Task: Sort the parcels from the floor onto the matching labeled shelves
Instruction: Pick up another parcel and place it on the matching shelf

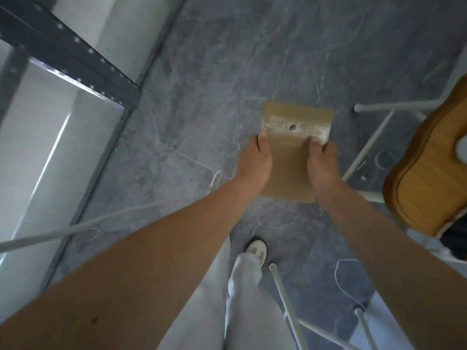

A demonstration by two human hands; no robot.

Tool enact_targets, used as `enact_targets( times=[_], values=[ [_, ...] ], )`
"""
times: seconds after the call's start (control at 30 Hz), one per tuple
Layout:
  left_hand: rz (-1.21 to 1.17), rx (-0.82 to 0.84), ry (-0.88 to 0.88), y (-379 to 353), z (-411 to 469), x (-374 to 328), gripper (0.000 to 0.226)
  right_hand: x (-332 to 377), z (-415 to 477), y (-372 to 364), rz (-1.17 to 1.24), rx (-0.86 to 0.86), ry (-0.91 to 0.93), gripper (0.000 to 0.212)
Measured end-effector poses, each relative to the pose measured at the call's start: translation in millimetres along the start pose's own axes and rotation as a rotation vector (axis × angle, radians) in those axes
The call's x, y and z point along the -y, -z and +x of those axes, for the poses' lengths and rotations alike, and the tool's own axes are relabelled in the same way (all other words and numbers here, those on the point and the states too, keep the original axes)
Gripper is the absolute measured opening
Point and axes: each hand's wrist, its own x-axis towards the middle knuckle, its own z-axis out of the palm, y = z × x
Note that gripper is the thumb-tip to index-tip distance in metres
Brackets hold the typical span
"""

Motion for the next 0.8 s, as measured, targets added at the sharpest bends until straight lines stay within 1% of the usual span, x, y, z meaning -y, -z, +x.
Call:
enact_targets(
  times=[0.1, 0.2, 0.3, 0.4, 0.5, 0.63, 0.8],
  values=[
    [-0.049, -0.066, -0.004, 31, -39, -10, 0.051, 27, -46, 9, -0.005, 0.034, 0.070, 0.058],
    [-0.113, -0.137, -0.024, 60, -82, -14, 0.050, 52, -92, 21, -0.038, 0.075, 0.178, 0.054],
    [-0.174, -0.196, -0.003, 84, -124, -18, 0.054, 68, -135, 35, -0.081, 0.120, 0.241, 0.053],
    [-0.233, -0.271, -0.028, 108, -174, -33, 0.056, 88, -188, 54, -0.101, 0.147, 0.330, 0.056],
    [-0.228, -0.321, -0.051, 135, -218, -52, 0.058, 107, -235, 73, -0.129, 0.150, 0.409, 0.057],
    [-0.210, -0.397, -0.057, 180, -264, -78, 0.062, 142, -293, 91, -0.102, 0.214, 0.494, 0.055],
    [-0.281, -0.515, -0.150, 236, -315, -99, 0.056, 190, -353, 97, -0.122, 0.237, 0.644, 0.057]
  ],
)
